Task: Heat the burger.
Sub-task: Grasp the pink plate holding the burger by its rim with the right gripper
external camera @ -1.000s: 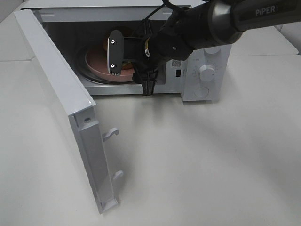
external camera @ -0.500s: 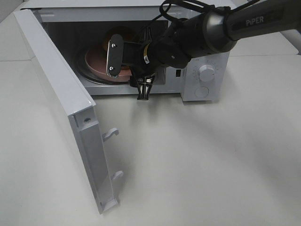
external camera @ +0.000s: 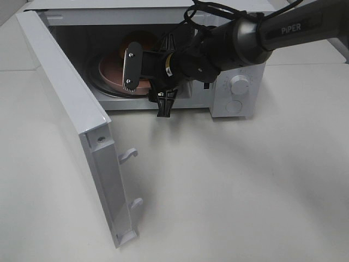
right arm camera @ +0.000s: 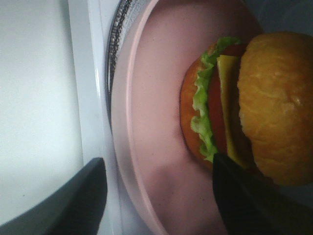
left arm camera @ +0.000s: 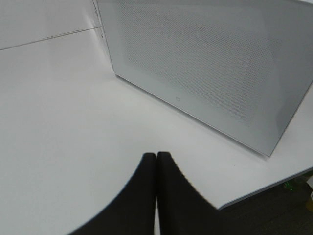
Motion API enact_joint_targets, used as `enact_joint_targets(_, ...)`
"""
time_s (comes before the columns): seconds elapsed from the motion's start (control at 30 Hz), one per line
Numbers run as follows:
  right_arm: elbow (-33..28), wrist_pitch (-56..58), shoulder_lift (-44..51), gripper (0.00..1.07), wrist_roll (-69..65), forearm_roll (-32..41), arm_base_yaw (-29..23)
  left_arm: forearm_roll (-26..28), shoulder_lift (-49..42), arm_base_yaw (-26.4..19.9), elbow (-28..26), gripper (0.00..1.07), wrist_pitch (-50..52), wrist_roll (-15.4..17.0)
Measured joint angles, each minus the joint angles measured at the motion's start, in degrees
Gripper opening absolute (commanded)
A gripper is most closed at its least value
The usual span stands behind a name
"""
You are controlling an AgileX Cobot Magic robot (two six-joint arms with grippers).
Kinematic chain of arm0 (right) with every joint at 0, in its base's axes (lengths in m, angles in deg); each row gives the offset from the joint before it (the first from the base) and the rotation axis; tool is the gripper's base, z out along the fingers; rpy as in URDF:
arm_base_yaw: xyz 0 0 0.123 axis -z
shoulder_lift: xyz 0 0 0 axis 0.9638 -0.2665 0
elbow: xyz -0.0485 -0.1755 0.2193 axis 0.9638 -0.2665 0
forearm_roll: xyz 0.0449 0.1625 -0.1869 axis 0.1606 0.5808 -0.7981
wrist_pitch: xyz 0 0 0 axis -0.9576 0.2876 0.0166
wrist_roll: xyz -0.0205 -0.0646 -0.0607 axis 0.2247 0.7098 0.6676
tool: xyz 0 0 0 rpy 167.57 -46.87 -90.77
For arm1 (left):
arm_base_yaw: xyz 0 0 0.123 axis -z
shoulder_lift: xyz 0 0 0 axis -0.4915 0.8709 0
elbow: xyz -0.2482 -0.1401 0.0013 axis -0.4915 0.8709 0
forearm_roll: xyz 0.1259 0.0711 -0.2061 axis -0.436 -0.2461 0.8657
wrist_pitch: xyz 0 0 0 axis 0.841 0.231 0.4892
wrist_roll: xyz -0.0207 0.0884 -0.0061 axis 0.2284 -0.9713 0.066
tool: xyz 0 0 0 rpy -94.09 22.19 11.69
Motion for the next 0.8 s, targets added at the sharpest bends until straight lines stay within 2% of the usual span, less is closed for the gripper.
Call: enact_joint_targets(0.8, 0.00, -1.89, -2.18, 0.61, -0.06, -0.06, -0.06, 0.00, 0.00, 0.00, 0.00, 0.00, 0.00, 0.00)
